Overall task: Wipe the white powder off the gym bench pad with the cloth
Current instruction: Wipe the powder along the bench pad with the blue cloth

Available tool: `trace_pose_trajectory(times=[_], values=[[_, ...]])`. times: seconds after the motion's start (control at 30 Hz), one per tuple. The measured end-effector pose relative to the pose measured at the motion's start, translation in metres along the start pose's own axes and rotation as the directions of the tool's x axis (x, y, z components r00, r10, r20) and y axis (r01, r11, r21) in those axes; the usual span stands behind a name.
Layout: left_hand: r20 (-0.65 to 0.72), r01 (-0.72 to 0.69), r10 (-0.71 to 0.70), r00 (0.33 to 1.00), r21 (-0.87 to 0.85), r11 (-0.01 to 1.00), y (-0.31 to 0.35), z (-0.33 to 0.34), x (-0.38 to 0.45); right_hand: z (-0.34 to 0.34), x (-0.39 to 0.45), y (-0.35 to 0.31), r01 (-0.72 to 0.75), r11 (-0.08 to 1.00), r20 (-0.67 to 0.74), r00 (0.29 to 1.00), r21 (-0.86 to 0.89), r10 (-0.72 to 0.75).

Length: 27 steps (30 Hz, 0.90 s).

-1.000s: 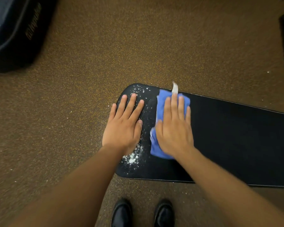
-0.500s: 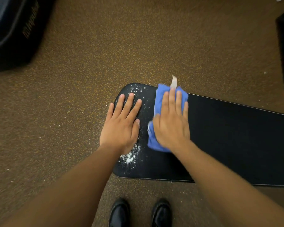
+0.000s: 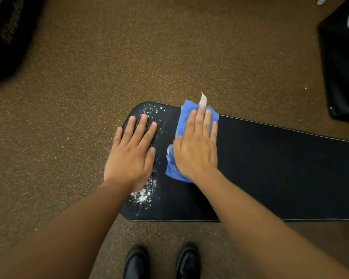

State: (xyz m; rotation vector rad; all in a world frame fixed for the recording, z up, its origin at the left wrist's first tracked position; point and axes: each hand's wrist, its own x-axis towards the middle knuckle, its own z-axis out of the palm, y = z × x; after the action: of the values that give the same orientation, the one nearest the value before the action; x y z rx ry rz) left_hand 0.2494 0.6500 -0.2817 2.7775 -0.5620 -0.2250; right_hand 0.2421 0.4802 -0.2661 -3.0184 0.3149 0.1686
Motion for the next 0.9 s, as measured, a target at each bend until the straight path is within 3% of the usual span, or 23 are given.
trace_pose_trajectory(times=[0.03, 0.1, 0.23, 0.3, 0.37, 0.53, 0.63, 0.77, 0.83, 0.9], values=[[-0.002, -0.002, 0.002, 1.000, -0.001, 1.000, 0.000, 0.000, 0.000, -0.001, 0.012, -0.008, -0.065, 0.997, 0.008, 0.998, 0.028, 0.065], [-0.005, -0.003, 0.003, 1.000, -0.007, 1.000, 0.000, -0.001, 0.000, 0.002, 0.006, -0.018, -0.053, 0.998, 0.000, 0.999, 0.021, 0.053], [-0.005, 0.005, -0.005, 1.000, -0.008, 1.000, 0.000, -0.002, 0.000, 0.010, -0.085, -0.008, 0.263, 0.965, 0.073, 0.963, -0.026, -0.260], [-0.004, 0.006, -0.006, 1.000, -0.006, 1.000, 0.000, -0.002, 0.001, 0.013, -0.095, 0.006, 0.326, 0.945, 0.054, 0.944, -0.026, -0.324], [0.003, 0.002, -0.002, 1.000, -0.004, 1.000, 0.000, -0.002, 0.001, 0.013, -0.071, 0.009, 0.280, 0.959, 0.037, 0.960, -0.051, -0.278], [-0.007, 0.002, -0.002, 1.000, -0.006, 1.000, 0.000, -0.002, 0.001, 0.004, 0.007, -0.026, 0.007, 1.000, 0.001, 1.000, 0.007, -0.007], [-0.006, -0.010, 0.010, 1.000, -0.007, 1.000, -0.002, -0.001, 0.001, 0.010, -0.032, -0.030, 0.172, 0.985, 0.033, 0.985, -0.012, -0.171], [-0.014, -0.008, 0.008, 1.000, -0.017, 1.000, -0.002, -0.002, 0.001, 0.014, -0.102, 0.005, 0.405, 0.914, 0.066, 0.913, -0.013, -0.404], [-0.014, -0.013, 0.013, 1.000, -0.020, 1.000, -0.001, -0.002, 0.001, 0.014, -0.083, 0.016, 0.384, 0.922, 0.048, 0.923, -0.040, -0.382], [-0.012, -0.009, 0.009, 1.000, -0.022, 1.000, -0.001, -0.001, 0.001, 0.010, -0.043, 0.011, 0.261, 0.964, 0.016, 0.965, -0.060, -0.260]])
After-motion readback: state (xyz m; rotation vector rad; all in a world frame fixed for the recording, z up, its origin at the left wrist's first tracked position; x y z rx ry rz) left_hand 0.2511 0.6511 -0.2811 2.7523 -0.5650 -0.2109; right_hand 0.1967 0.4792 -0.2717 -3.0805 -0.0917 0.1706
